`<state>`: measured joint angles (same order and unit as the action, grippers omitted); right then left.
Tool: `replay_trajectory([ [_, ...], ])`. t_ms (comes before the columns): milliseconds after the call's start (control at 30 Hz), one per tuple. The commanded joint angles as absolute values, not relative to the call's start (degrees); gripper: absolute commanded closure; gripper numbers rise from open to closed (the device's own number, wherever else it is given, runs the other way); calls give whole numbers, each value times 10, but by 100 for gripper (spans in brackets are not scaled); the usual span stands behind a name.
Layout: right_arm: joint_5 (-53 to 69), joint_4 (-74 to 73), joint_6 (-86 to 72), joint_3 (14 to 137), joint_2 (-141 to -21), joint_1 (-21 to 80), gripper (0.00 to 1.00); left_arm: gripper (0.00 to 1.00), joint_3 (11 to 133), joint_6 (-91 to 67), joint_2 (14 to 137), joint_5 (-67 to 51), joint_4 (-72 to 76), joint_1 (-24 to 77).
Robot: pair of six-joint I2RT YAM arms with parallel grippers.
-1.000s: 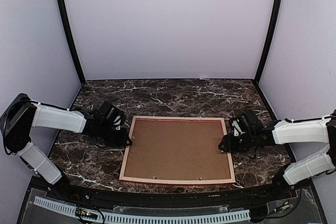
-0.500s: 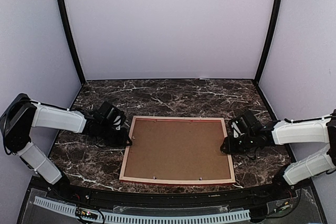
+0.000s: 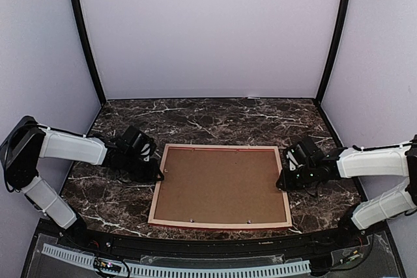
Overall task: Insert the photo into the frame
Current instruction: Press the fastener onto the backboard.
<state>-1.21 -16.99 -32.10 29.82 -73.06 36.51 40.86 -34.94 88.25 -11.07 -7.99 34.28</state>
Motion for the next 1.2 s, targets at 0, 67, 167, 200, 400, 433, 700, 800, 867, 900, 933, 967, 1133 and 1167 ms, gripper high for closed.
replay_trajectory([
  [0,-15,-191,-305,310,-731,370,71,82,400,-337,887,-120,-98,346],
  [67,-13,-191,-303,311,-736,371,73,82,400,-337,886,-120,-98,346],
  [167,-12,-191,-299,314,-740,370,74,82,401,-336,886,-120,-100,346],
  [200,-12,-190,-298,315,-742,370,75,82,402,-335,886,-120,-100,346],
  [400,-2,-195,-284,327,-749,368,76,82,404,-334,887,-118,-102,346],
  [433,-2,-194,-282,329,-749,368,74,82,404,-334,886,-117,-103,346],
  [700,27,-206,-272,336,-744,368,66,82,406,-334,884,-115,-105,346],
  [800,30,-210,-272,332,-741,368,66,82,405,-334,885,-114,-105,346],
  [867,32,-209,-274,328,-740,368,68,82,404,-334,886,-115,-102,346],
  [900,31,-209,-274,328,-740,368,69,82,402,-334,886,-115,-102,346],
  [933,32,-210,-275,328,-740,368,71,82,402,-335,886,-115,-101,346],
  [967,32,-210,-275,328,-741,368,72,82,400,-335,886,-115,-100,346],
  [1133,31,-207,-280,321,-737,368,76,82,399,-335,885,-116,-100,346],
  [1167,31,-206,-282,319,-735,368,78,82,399,-336,884,-116,-100,346],
])
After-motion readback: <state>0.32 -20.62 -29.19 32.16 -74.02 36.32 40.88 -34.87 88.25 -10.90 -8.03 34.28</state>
